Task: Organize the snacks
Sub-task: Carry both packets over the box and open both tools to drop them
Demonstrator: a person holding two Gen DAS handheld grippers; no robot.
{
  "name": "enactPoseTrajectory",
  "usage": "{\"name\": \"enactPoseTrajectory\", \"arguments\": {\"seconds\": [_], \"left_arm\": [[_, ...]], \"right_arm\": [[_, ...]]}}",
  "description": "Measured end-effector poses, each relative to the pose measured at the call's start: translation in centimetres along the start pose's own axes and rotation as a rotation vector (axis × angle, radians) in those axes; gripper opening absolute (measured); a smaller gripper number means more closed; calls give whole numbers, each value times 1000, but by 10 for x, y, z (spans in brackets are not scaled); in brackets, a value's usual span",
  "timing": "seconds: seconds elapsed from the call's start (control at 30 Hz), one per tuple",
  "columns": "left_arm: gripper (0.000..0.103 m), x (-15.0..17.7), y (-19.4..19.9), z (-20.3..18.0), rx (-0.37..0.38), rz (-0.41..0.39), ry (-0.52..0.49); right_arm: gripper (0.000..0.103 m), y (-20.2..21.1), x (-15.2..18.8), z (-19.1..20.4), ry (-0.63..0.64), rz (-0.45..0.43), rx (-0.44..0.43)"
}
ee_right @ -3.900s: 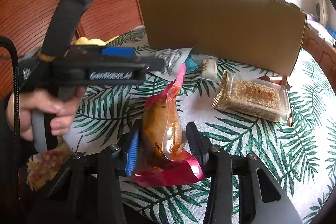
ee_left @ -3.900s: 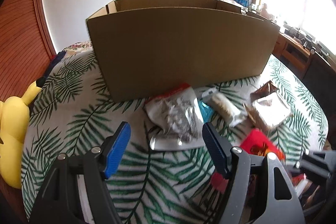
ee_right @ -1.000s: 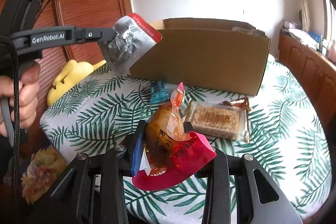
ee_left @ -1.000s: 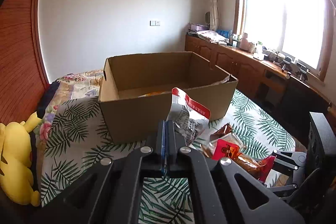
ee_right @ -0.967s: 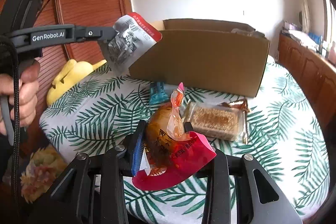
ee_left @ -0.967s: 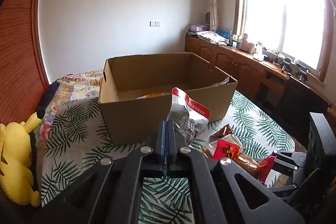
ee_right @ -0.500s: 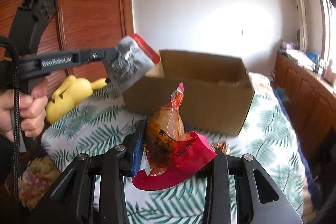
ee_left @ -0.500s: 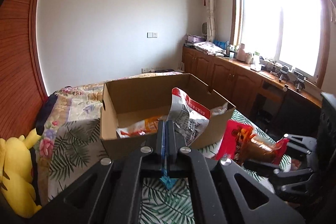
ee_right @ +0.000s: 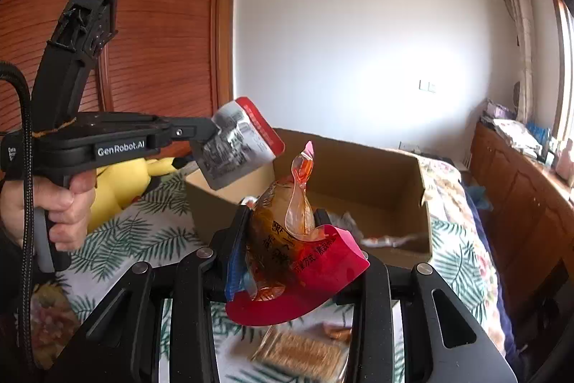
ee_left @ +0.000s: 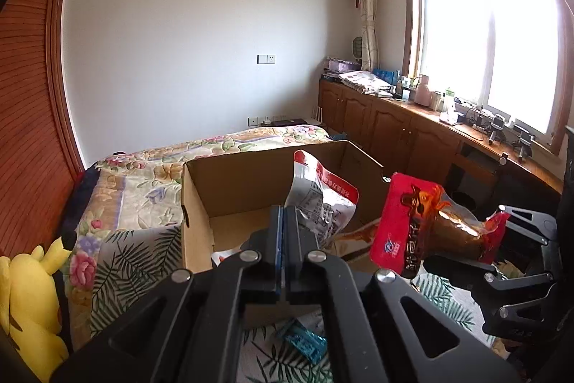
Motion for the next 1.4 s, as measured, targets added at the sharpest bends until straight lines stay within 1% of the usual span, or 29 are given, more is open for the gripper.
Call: {"name": "enactPoseTrajectory", "arguments": {"seconds": [0.33, 0.53, 0.7, 0.97, 1.2, 1.4], "left_arm": [[0, 7, -54, 16, -4, 48, 20], [0, 13, -77, 20, -9, 72, 26], [0, 20, -96, 21, -15, 97, 21], [0, 31, -112, 26, -31, 129, 23], [0, 37, -117, 26, -25, 149, 35], [3, 37, -117, 27, -27, 144, 46]], "right_arm": [[35, -42, -15, -21, 12, 17, 5], [35, -63, -19, -31, 17, 29, 5], [35, -84, -17, -32, 19, 53, -5], [35, -112, -10, -31, 10, 95, -20], [36, -129, -2, -31, 1, 133, -25], [36, -138, -1, -36, -22, 158, -35]]}}
Point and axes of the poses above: each gripper's, at about its wrist camera, not at the fingertips, and y roughly against the way its jaws point, z to its left, x to its underside, the point moved 8 cm from there along -y, roughly the way its jaws point, and after that the axes turned 2 degrees about -y, right-handed, at the moved point
